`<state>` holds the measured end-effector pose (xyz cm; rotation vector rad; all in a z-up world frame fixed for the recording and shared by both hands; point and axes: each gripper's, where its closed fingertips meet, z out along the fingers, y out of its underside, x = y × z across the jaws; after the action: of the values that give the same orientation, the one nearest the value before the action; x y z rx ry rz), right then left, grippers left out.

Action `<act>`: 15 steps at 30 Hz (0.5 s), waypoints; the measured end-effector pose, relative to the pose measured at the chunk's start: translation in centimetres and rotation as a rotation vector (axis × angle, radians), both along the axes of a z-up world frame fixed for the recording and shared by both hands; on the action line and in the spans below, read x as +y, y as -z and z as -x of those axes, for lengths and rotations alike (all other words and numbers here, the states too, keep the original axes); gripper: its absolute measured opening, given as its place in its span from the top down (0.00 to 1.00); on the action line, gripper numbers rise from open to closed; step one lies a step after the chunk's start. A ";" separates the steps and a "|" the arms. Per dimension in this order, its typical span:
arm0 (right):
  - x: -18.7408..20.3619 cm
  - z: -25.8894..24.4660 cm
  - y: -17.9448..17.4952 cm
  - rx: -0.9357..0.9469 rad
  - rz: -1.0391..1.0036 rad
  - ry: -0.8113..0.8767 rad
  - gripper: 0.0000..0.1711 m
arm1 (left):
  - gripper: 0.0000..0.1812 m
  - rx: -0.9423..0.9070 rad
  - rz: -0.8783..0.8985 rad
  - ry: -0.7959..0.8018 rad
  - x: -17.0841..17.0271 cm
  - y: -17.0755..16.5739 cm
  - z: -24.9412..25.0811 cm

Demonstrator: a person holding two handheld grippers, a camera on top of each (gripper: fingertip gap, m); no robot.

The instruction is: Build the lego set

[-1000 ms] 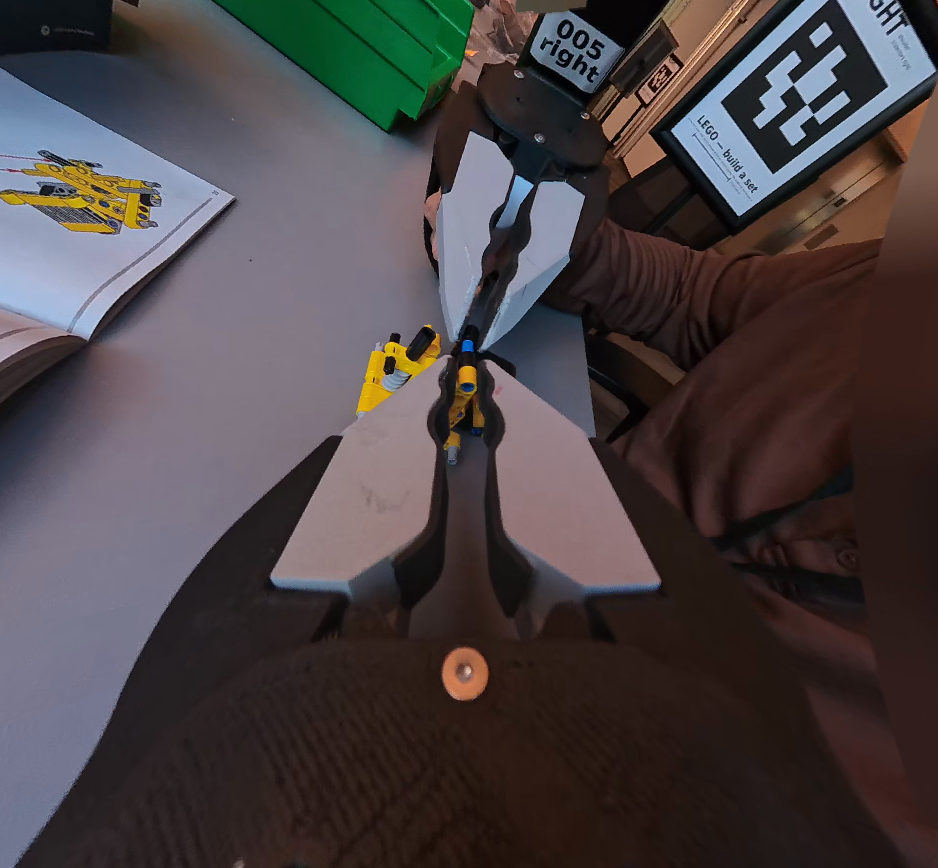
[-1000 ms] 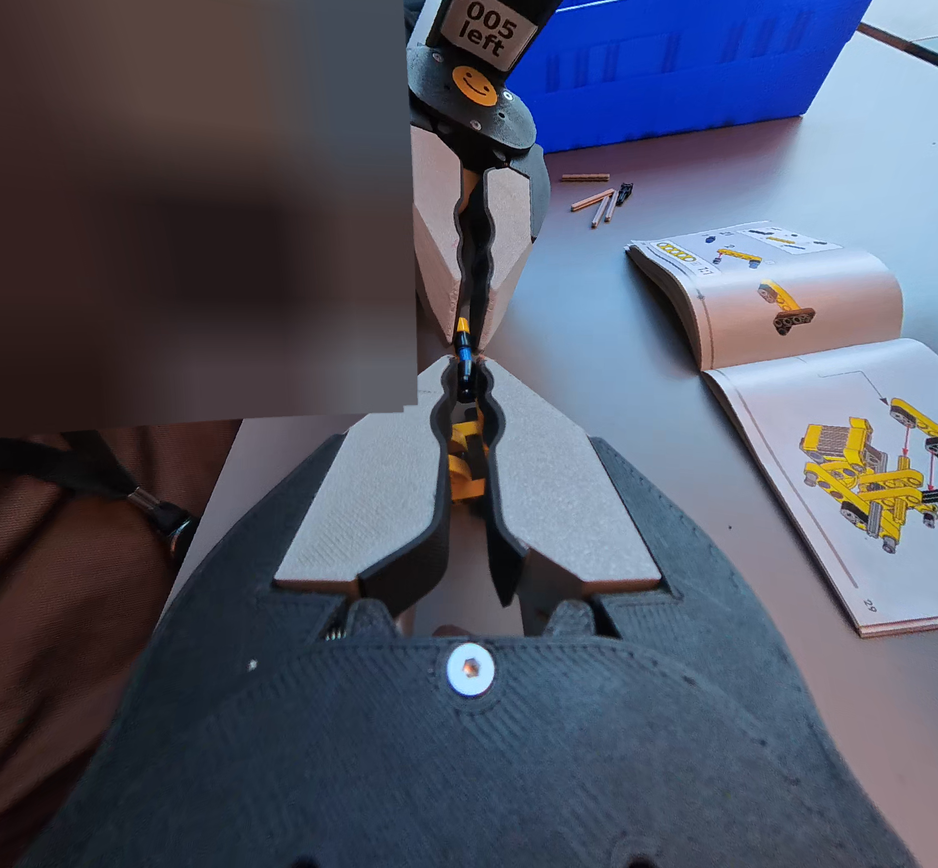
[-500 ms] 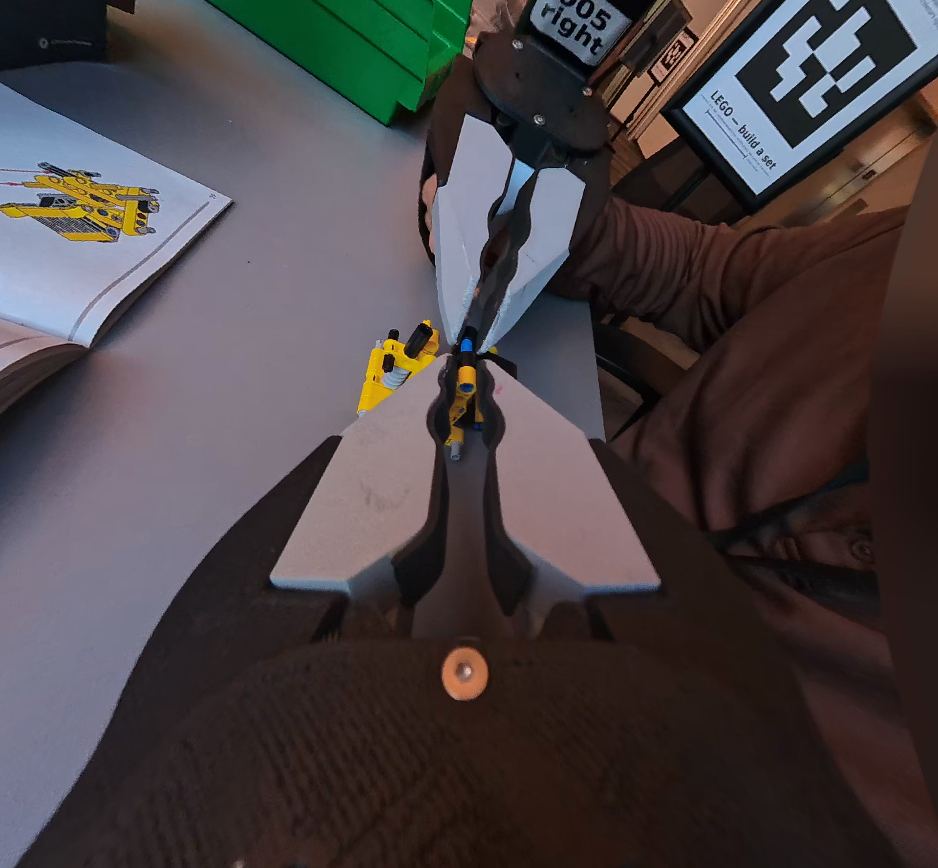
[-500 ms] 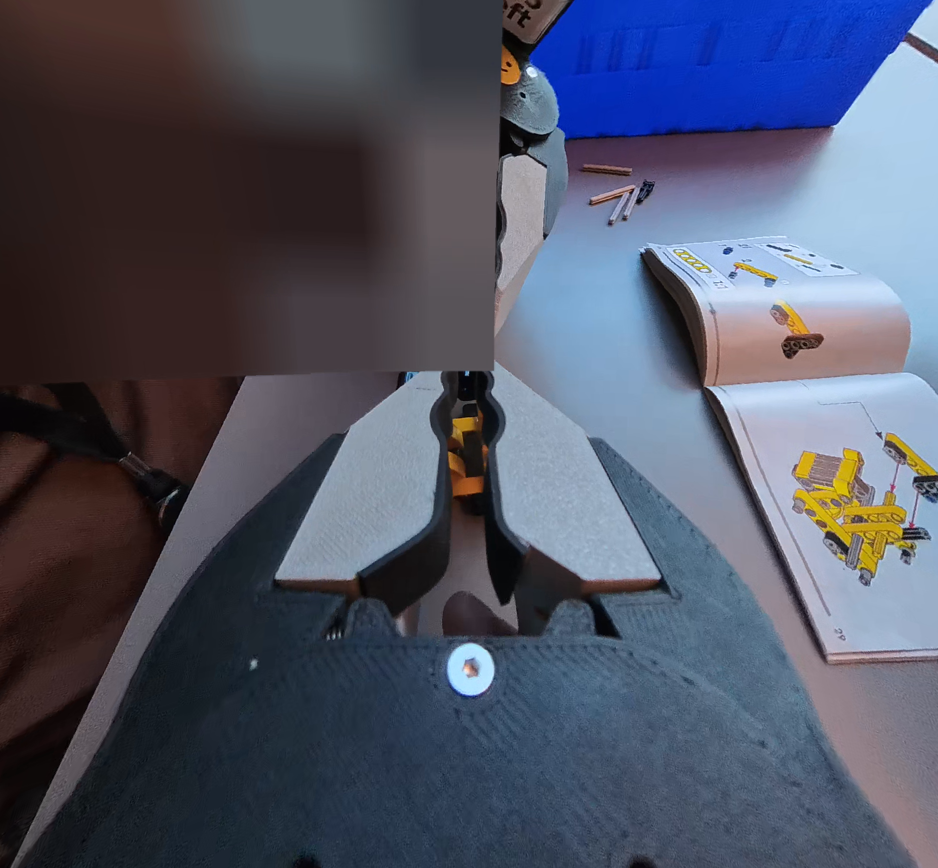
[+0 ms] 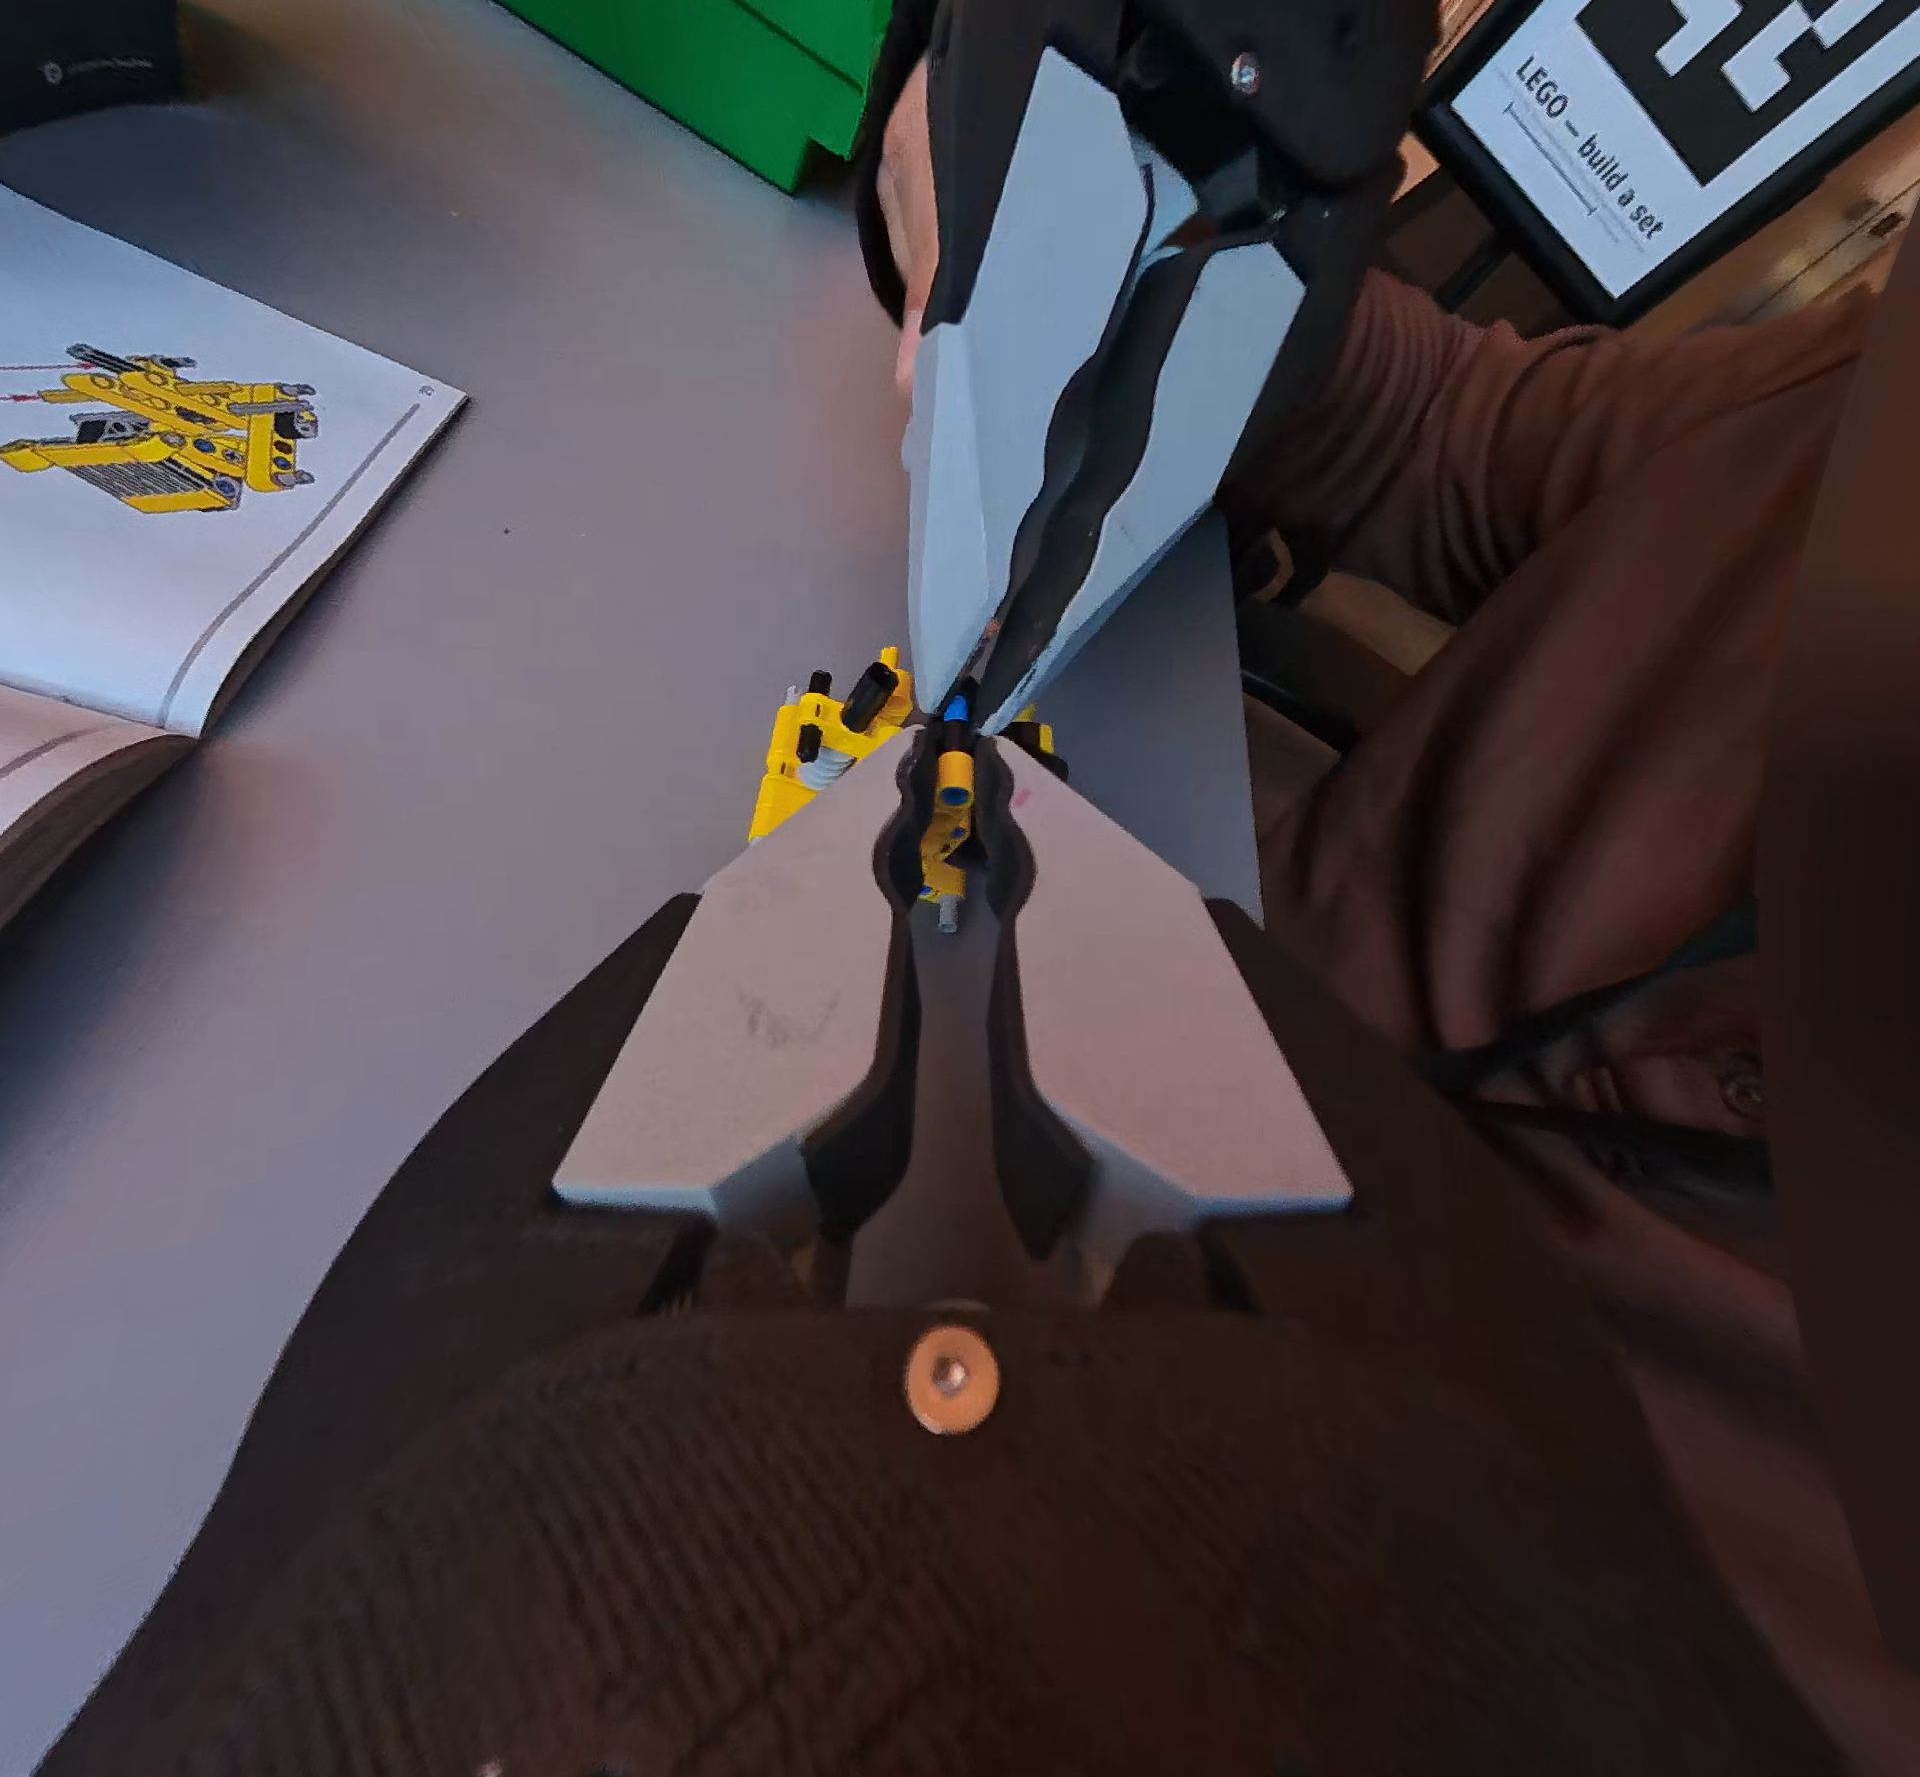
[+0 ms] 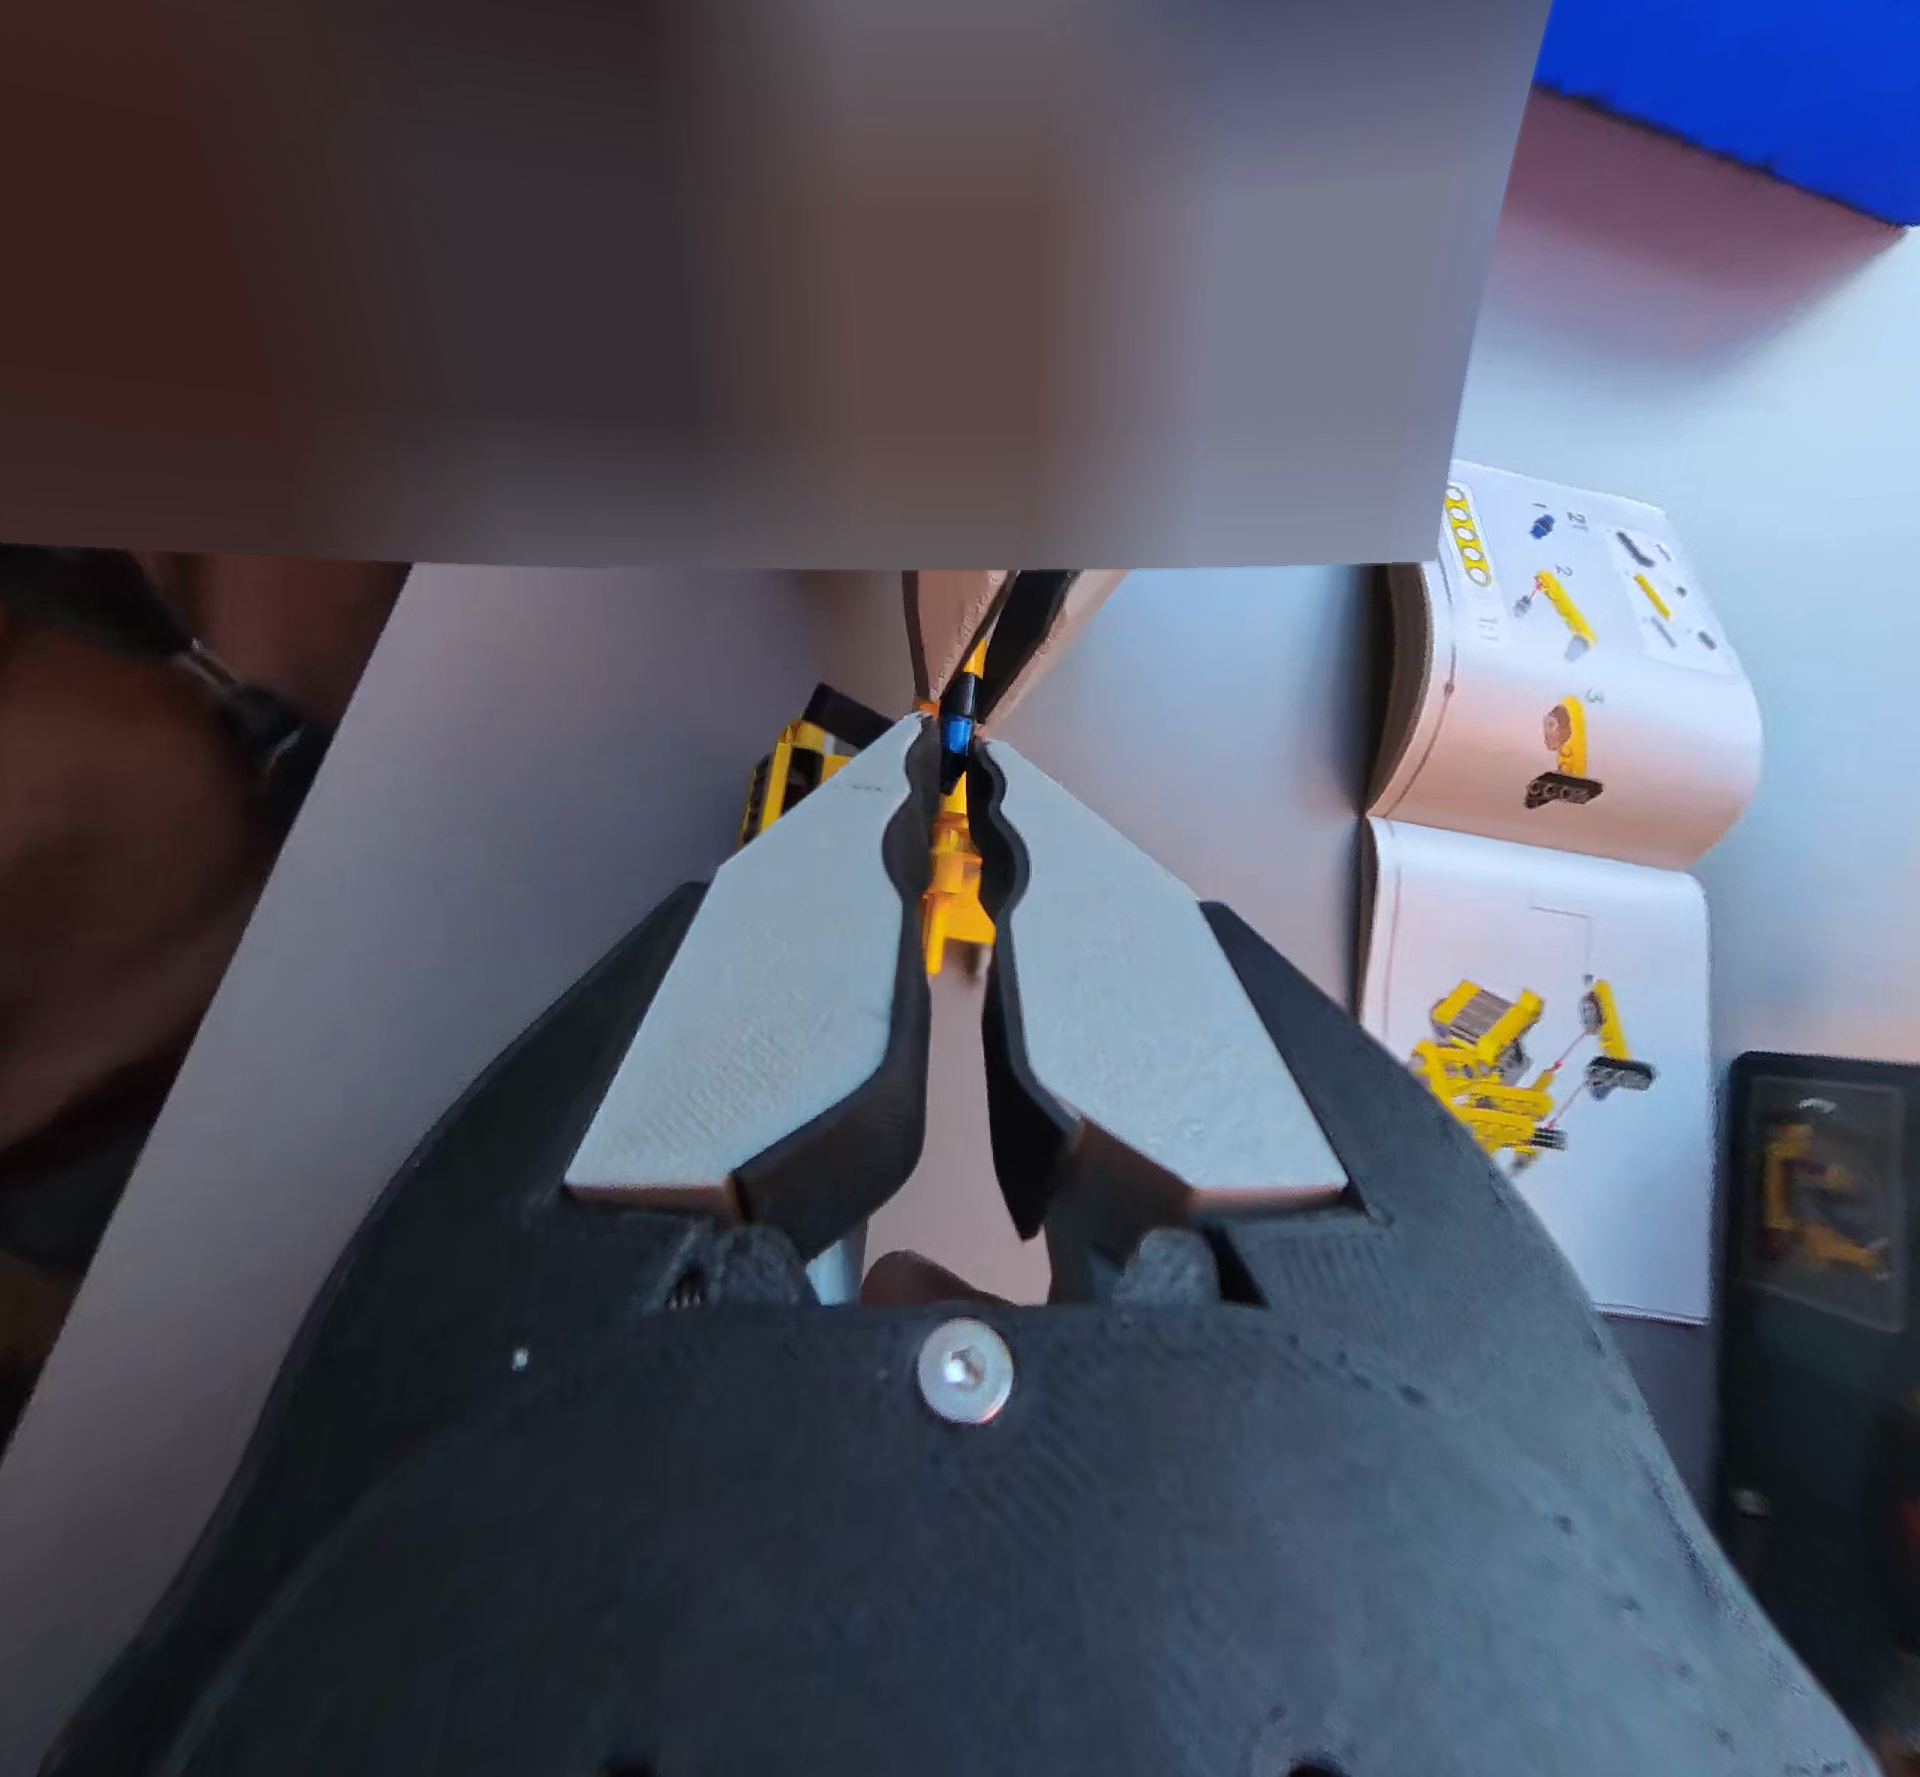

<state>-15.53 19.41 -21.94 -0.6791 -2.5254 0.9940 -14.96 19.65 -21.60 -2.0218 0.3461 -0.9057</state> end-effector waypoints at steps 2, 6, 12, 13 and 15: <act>-0.1 0.1 -0.1 -0.003 -0.052 -0.022 1.00 | 0.97 -0.020 0.026 0.001 0.0 0.0 0.0; 0.0 0.7 -0.2 0.016 -0.088 0.032 1.00 | 0.97 -0.028 0.026 -0.024 0.1 0.0 0.6; 0.1 0.3 -0.6 0.000 0.111 0.101 1.00 | 0.97 -0.031 0.019 -0.009 0.0 0.0 0.2; 0.5 0.3 -0.8 0.020 0.127 0.120 1.00 | 0.97 -0.029 0.016 -0.009 0.0 0.0 0.2; 1.1 0.2 -1.1 0.043 0.157 0.147 1.00 | 0.97 -0.043 0.018 -0.011 0.0 0.0 0.3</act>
<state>-15.75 20.49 -20.85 -0.8654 -2.3399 1.1487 -15.24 19.62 -21.60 -2.0158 0.3036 -0.9473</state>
